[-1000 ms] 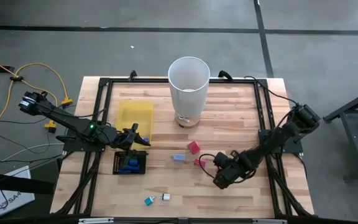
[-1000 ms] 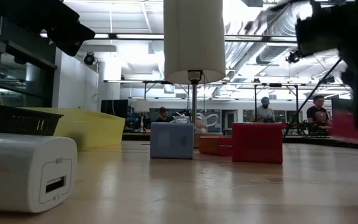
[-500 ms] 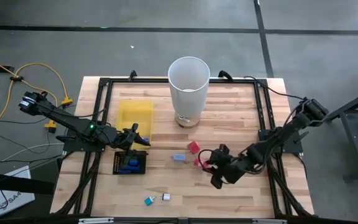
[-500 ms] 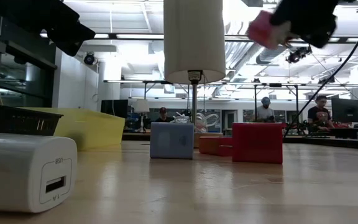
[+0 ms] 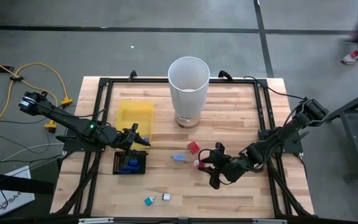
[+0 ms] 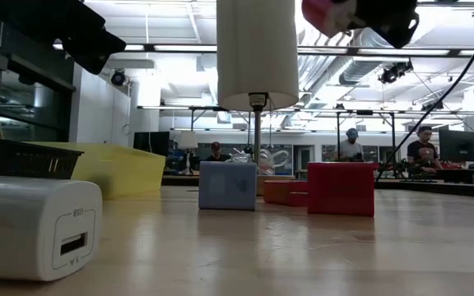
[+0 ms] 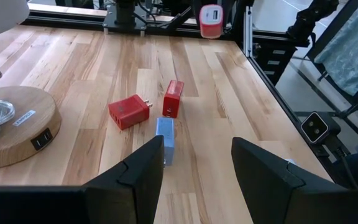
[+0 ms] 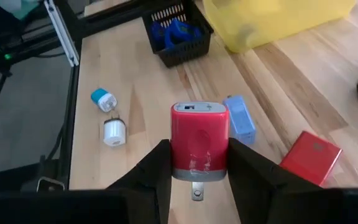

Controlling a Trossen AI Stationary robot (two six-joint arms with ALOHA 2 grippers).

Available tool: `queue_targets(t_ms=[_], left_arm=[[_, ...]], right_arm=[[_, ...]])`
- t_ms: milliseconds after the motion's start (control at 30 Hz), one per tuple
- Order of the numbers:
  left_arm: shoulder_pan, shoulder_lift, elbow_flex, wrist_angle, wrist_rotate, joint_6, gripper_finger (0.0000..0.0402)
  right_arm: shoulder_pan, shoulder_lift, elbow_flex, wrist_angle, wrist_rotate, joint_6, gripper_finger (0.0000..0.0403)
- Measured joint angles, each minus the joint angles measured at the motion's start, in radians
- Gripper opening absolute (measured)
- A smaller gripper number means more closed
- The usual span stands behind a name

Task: Pick & Place Office items
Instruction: Put the pink charger adapter into the yellow bin

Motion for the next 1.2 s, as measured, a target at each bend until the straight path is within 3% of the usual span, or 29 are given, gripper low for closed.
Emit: queue_targets(t_ms=[700, 1000, 1200], left_arm=[[0.0, 0.0, 0.0, 0.093, 0.0, 0.028, 0.0183], [0.0, 0.018, 0.0, 0.175, 0.0, 0.038, 0.0183], [0.0, 0.102, 0.0, 0.294, 0.0, 0.06, 0.0183]], right_arm=[[-0.203, 0.065, -0.001, 0.394, -0.197, -0.367, 0.0115], [-0.258, 0.116, 0.0, 0.546, -0.225, -0.45, 0.0115], [-0.272, 0.116, 0.0, 0.596, -0.218, -0.492, 0.0116]])
